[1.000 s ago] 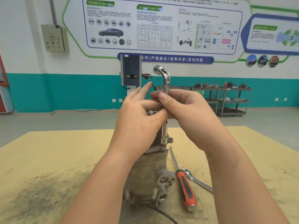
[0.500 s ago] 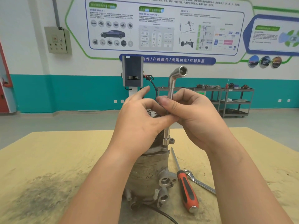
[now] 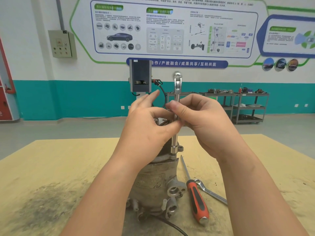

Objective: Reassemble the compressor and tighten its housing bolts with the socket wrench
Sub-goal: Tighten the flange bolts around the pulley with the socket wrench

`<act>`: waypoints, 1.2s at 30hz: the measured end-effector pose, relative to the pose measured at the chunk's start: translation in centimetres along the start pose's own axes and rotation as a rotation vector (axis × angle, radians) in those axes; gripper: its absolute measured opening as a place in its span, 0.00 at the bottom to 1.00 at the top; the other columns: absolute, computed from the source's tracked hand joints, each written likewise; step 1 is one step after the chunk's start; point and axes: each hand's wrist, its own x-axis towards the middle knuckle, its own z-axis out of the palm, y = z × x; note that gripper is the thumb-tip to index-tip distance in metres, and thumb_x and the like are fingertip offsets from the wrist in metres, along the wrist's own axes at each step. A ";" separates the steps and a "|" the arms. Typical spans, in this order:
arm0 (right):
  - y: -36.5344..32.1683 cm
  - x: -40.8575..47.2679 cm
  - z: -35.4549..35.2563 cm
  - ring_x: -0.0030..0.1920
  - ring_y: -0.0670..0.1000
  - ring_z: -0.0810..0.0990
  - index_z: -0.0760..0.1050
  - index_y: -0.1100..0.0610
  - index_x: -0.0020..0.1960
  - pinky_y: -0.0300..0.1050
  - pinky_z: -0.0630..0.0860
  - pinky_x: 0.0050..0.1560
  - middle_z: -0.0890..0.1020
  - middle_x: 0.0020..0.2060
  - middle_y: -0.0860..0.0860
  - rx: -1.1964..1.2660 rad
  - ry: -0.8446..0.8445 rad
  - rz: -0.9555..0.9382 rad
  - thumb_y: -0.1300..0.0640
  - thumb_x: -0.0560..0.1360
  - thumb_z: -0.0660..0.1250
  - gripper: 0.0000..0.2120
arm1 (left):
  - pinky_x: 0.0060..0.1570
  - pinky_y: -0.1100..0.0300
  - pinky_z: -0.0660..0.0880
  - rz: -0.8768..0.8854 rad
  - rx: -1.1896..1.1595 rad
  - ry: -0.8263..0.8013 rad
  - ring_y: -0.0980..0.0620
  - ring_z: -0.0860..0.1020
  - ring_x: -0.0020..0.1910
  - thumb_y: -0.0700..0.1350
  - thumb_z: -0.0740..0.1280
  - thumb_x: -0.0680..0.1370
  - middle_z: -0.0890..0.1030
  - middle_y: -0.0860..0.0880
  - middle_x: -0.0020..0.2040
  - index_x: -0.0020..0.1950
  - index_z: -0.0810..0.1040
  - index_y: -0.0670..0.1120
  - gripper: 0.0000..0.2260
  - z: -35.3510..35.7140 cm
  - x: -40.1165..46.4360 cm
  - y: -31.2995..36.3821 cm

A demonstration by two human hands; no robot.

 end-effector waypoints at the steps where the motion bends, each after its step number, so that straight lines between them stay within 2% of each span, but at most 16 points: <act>1: 0.0 0.0 0.1 0.47 0.58 0.84 0.77 0.53 0.36 0.63 0.76 0.60 0.84 0.40 0.58 0.011 0.017 0.002 0.47 0.63 0.75 0.11 | 0.65 0.67 0.58 -0.018 -0.008 0.024 0.60 0.60 0.74 0.55 0.75 0.70 0.68 0.59 0.74 0.40 0.85 0.56 0.04 0.0 0.0 0.0; 3: 0.1 0.0 0.2 0.48 0.60 0.84 0.75 0.53 0.37 0.64 0.76 0.59 0.83 0.37 0.54 0.013 0.022 0.005 0.45 0.60 0.76 0.15 | 0.60 0.68 0.60 -0.043 -0.035 0.053 0.59 0.62 0.73 0.55 0.77 0.68 0.70 0.60 0.72 0.37 0.84 0.53 0.07 -0.1 0.1 0.0; 4: 0.1 0.1 0.1 0.48 0.59 0.84 0.76 0.53 0.37 0.63 0.76 0.60 0.84 0.38 0.52 0.006 0.014 0.008 0.44 0.60 0.76 0.15 | 0.61 0.65 0.61 -0.041 -0.045 0.057 0.59 0.63 0.73 0.54 0.77 0.69 0.70 0.59 0.72 0.36 0.84 0.52 0.07 -0.1 0.1 0.0; 5: 0.1 0.1 0.0 0.49 0.57 0.84 0.78 0.52 0.39 0.62 0.75 0.60 0.84 0.39 0.51 -0.005 0.002 0.011 0.44 0.61 0.75 0.14 | 0.64 0.63 0.62 -0.031 -0.048 0.055 0.59 0.62 0.74 0.53 0.77 0.69 0.70 0.59 0.72 0.36 0.84 0.52 0.07 -0.1 0.1 0.0; 8: -0.1 0.0 -0.3 0.50 0.50 0.83 0.83 0.53 0.47 0.59 0.74 0.64 0.86 0.43 0.49 -0.025 -0.058 0.031 0.44 0.67 0.71 0.15 | 0.65 0.66 0.57 0.007 -0.039 0.041 0.61 0.60 0.74 0.50 0.76 0.72 0.69 0.59 0.73 0.37 0.86 0.52 0.04 0.0 0.0 0.0; 11: -0.3 -0.1 -0.3 0.50 0.47 0.83 0.84 0.53 0.49 0.55 0.74 0.63 0.86 0.43 0.48 -0.045 -0.083 0.031 0.50 0.73 0.70 0.09 | 0.68 0.63 0.53 0.007 -0.038 0.028 0.61 0.58 0.74 0.48 0.74 0.73 0.68 0.59 0.74 0.37 0.85 0.54 0.04 0.1 0.0 0.0; 14: -0.2 0.0 0.3 0.42 0.46 0.84 0.82 0.55 0.43 0.47 0.79 0.52 0.86 0.38 0.48 -0.057 0.009 -0.020 0.55 0.73 0.72 0.03 | 0.69 0.62 0.56 -0.003 -0.022 0.029 0.60 0.59 0.74 0.51 0.74 0.71 0.69 0.58 0.74 0.38 0.85 0.55 0.03 0.0 0.1 0.0; 16: 0.1 0.1 1.1 0.36 0.46 0.83 0.77 0.56 0.39 0.43 0.80 0.43 0.84 0.33 0.50 -0.039 0.088 -0.035 0.56 0.71 0.75 0.08 | 0.70 0.57 0.60 -0.006 -0.021 0.045 0.59 0.60 0.74 0.53 0.75 0.69 0.70 0.58 0.73 0.38 0.85 0.54 0.04 0.1 0.1 -0.1; 18: 0.3 0.2 1.4 0.36 0.46 0.83 0.75 0.56 0.39 0.41 0.80 0.41 0.84 0.34 0.51 -0.033 0.116 -0.024 0.55 0.69 0.76 0.10 | 0.69 0.57 0.60 -0.012 -0.033 0.072 0.59 0.62 0.74 0.52 0.76 0.70 0.71 0.57 0.72 0.38 0.85 0.52 0.05 0.1 0.1 -0.2; 20: 0.2 0.3 1.1 0.40 0.45 0.84 0.79 0.56 0.42 0.44 0.80 0.47 0.85 0.36 0.49 -0.045 0.058 0.010 0.53 0.72 0.74 0.07 | 0.69 0.59 0.59 -0.005 -0.044 0.074 0.59 0.62 0.73 0.51 0.76 0.71 0.71 0.57 0.72 0.39 0.86 0.52 0.04 0.1 0.1 -0.2; 23: -0.2 0.1 0.2 0.49 0.49 0.84 0.84 0.52 0.46 0.56 0.76 0.61 0.86 0.41 0.48 -0.067 -0.035 0.052 0.51 0.77 0.68 0.08 | 0.70 0.60 0.56 0.013 -0.040 0.045 0.61 0.59 0.74 0.50 0.75 0.73 0.70 0.59 0.73 0.39 0.86 0.53 0.03 0.1 0.1 -0.2; 25: -0.5 -0.1 0.1 0.48 0.49 0.84 0.84 0.52 0.44 0.58 0.75 0.61 0.86 0.41 0.48 -0.095 -0.042 0.043 0.51 0.77 0.68 0.08 | 0.69 0.63 0.54 0.025 -0.028 0.036 0.61 0.59 0.74 0.50 0.73 0.74 0.70 0.59 0.73 0.38 0.86 0.54 0.04 0.2 0.1 -0.2; 27: -0.5 -0.1 0.3 0.43 0.48 0.83 0.82 0.53 0.41 0.57 0.78 0.58 0.86 0.38 0.49 -0.096 -0.003 0.015 0.53 0.75 0.70 0.06 | 0.68 0.64 0.54 0.028 -0.004 0.031 0.60 0.59 0.74 0.50 0.72 0.73 0.70 0.59 0.73 0.38 0.85 0.56 0.04 0.3 0.0 -0.1; 31: -0.2 0.2 0.9 0.38 0.49 0.83 0.75 0.54 0.36 0.48 0.80 0.47 0.84 0.34 0.49 -0.051 0.064 -0.004 0.54 0.70 0.75 0.10 | 0.72 0.52 0.60 0.009 -0.022 0.058 0.58 0.61 0.74 0.52 0.74 0.71 0.71 0.58 0.71 0.46 0.86 0.58 0.05 0.2 0.1 -0.3; 33: -0.3 0.1 0.9 0.42 0.49 0.85 0.78 0.54 0.39 0.47 0.81 0.50 0.86 0.37 0.49 -0.054 -0.008 0.024 0.53 0.72 0.74 0.07 | 0.72 0.51 0.61 0.008 -0.058 0.070 0.58 0.62 0.73 0.51 0.75 0.72 0.72 0.58 0.70 0.46 0.86 0.58 0.04 0.1 0.1 -0.3; 36: -0.5 -0.1 0.4 0.49 0.49 0.84 0.83 0.53 0.47 0.54 0.77 0.60 0.87 0.43 0.48 -0.086 -0.077 0.067 0.53 0.77 0.69 0.06 | 0.70 0.58 0.58 0.019 -0.057 0.052 0.58 0.60 0.74 0.50 0.73 0.75 0.72 0.59 0.71 0.45 0.86 0.58 0.03 0.3 0.1 -0.2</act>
